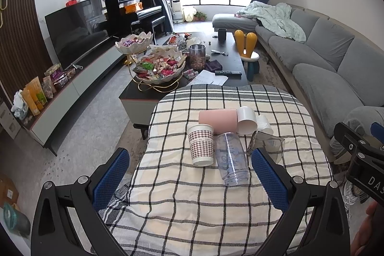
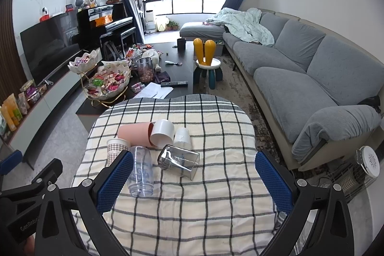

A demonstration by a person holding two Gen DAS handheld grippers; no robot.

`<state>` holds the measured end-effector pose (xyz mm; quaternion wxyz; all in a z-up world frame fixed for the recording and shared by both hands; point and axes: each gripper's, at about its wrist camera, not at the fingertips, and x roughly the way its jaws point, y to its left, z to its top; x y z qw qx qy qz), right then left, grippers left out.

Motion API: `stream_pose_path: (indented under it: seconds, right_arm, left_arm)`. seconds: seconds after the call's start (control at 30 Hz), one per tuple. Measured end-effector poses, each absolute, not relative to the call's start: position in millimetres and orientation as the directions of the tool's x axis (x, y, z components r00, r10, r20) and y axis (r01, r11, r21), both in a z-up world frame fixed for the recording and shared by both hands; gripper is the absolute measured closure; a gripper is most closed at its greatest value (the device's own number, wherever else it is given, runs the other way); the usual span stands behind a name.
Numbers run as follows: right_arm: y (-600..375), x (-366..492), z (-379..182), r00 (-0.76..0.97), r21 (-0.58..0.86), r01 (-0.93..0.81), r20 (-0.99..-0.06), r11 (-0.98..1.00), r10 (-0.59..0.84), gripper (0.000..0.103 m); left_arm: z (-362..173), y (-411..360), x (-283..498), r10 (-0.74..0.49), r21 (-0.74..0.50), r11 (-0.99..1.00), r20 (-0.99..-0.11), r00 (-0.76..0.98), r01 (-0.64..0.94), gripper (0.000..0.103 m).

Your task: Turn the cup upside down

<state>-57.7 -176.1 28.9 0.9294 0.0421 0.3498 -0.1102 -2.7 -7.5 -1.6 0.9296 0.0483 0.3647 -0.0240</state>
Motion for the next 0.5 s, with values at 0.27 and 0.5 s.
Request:
stream_pose_path:
  seconds: [0.27, 0.5]
  right_arm:
    - [-175.5, -55.4, 28.9, 0.730, 0.001, 0.233, -0.661, 0.972, -0.175, 0.001]
    - [-176.4, -53.7, 26.3, 0.728, 0.001, 0.233, -0.663, 0.972, -0.174, 0.001]
  left_arm:
    - [-2.0, -6.7, -2.3, -0.012, 0.071, 0.994, -0.681, 0.732, 0.082, 0.000]
    - [-9.0, -1.2, 0.1, -0.011, 0.065, 0.995, -0.683, 0.730, 0.076, 0.000]
